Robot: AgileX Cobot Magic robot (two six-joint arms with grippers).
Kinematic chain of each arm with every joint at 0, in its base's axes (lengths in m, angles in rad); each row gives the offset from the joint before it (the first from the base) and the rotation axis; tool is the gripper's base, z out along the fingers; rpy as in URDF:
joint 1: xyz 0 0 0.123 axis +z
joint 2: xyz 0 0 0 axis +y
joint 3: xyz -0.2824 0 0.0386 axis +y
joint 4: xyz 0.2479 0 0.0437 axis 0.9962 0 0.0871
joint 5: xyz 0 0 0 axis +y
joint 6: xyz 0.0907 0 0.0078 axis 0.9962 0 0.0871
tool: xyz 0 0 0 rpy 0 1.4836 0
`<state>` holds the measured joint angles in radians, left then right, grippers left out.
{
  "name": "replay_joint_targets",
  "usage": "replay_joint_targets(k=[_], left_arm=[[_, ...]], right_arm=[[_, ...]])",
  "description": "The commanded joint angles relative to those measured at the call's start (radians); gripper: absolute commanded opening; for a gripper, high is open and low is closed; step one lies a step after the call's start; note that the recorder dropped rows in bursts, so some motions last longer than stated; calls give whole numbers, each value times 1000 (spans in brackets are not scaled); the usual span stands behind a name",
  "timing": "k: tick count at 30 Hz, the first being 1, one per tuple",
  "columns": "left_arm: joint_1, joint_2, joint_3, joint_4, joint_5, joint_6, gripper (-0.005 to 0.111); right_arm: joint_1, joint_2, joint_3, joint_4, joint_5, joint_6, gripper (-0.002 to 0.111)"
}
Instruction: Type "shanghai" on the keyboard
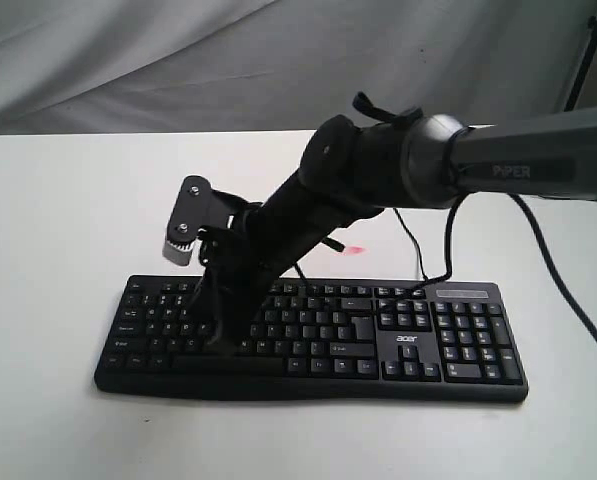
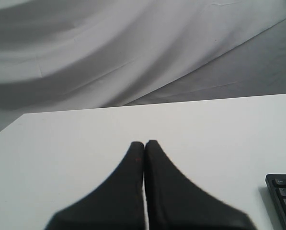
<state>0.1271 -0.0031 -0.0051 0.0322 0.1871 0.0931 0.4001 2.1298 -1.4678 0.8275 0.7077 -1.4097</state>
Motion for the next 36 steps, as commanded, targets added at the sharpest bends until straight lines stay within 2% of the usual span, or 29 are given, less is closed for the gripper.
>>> replay_joint_targets(k=[1, 4, 25, 36], left_arm=[[-4, 3, 5, -1, -4, -3, 1], [-4, 3, 5, -1, -4, -3, 1], [-4, 3, 5, -1, -4, -3, 1], [-4, 3, 5, -1, -4, -3, 1]], right_arm=[[62, 13, 5, 8, -92, 21, 0], [93, 31, 5, -36, -158, 61, 0], [169, 44, -117, -86, -227, 154, 0], [169, 82, -117, -86, -263, 159, 0]])
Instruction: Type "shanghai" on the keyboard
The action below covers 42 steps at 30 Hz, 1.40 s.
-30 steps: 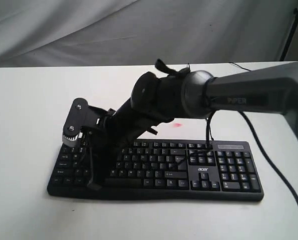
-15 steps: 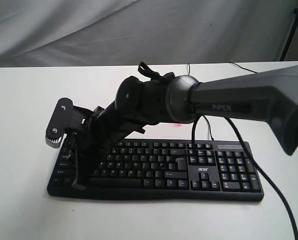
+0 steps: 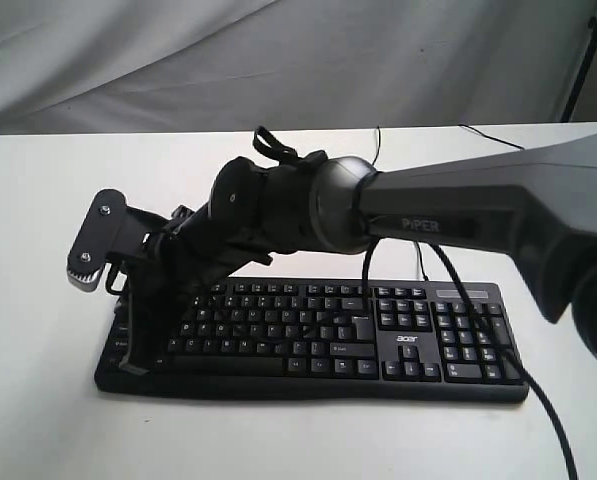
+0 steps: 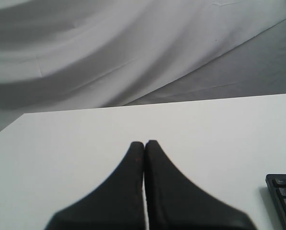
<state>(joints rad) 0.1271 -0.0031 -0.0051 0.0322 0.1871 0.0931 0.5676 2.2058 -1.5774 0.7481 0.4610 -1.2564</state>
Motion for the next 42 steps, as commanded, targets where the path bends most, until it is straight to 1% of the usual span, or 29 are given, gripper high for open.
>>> replay_joint_targets(k=[1, 7, 42], left_arm=[[-4, 3, 5, -1, -4, -3, 1], [-4, 3, 5, -1, -4, -3, 1], [-4, 3, 5, -1, -4, -3, 1]], right_arm=[[1, 8, -7, -7, -16, 5, 0], [1, 27, -7, -7, -38, 5, 0], [-20, 65, -7, -33, -31, -32, 0]])
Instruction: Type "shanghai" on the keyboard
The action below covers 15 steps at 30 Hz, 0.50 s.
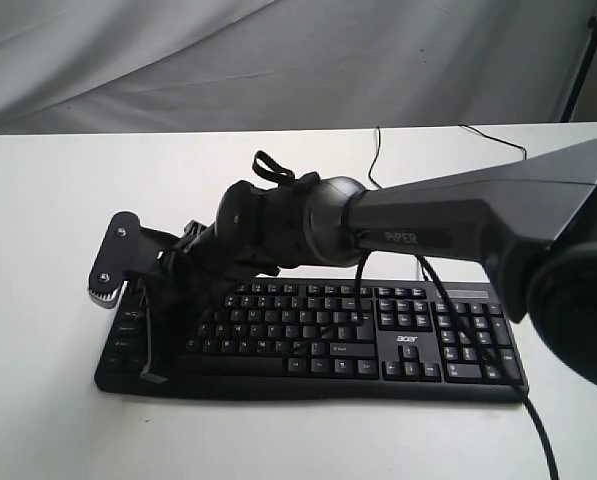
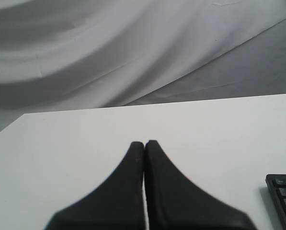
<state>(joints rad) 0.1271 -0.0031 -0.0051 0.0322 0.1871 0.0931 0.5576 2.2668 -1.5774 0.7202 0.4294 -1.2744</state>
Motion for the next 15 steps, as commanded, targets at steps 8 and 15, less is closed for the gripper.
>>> replay_joint_targets(k=[8, 15], left_arm=[[-4, 3, 5, -1, -4, -3, 1], [-4, 3, 5, -1, -4, -3, 1]], right_arm=[[-10, 5, -7, 3, 3, -27, 0], [-10, 5, -7, 3, 5, -32, 0]])
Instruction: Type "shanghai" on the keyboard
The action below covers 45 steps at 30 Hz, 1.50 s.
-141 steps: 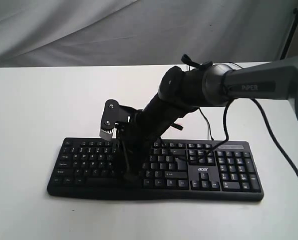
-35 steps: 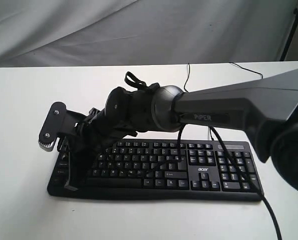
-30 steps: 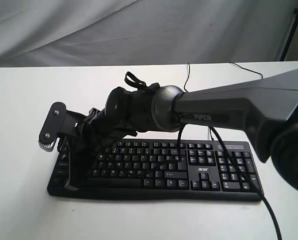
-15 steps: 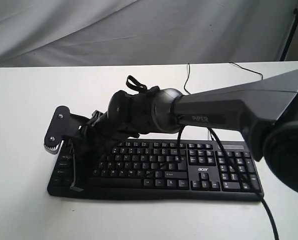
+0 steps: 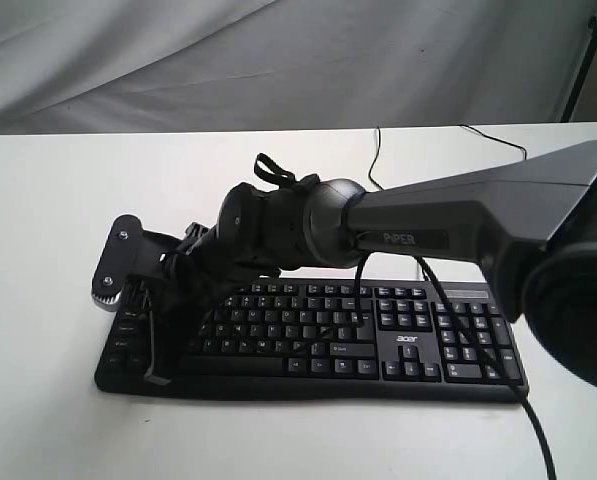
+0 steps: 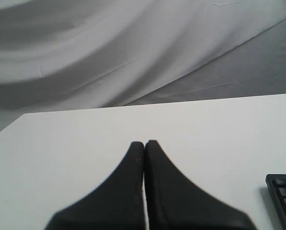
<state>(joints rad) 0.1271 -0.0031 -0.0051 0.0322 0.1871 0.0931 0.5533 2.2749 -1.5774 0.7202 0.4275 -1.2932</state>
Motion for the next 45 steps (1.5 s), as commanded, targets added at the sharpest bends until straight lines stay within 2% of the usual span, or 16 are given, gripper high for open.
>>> replay_joint_targets(k=[1, 14, 27, 38, 41, 45], left_arm=[[-4, 3, 5, -1, -4, -3, 1], [-4, 3, 5, -1, -4, -3, 1], [-4, 3, 5, -1, -4, -3, 1], [-4, 3, 5, -1, -4, -3, 1], [-4, 3, 5, -1, -4, -3, 1], [-4, 3, 5, -1, -4, -3, 1]], right_arm=[[-5, -3, -7, 3, 6, -15, 0], [-7, 21, -7, 3, 4, -24, 0], [-11, -63, -7, 3, 49, -18, 0], [-80, -106, -2, -32, 292, -11, 0], [-108, -124, 48, -42, 324, -3, 0], [-140, -167, 165, -44, 255, -55, 0]])
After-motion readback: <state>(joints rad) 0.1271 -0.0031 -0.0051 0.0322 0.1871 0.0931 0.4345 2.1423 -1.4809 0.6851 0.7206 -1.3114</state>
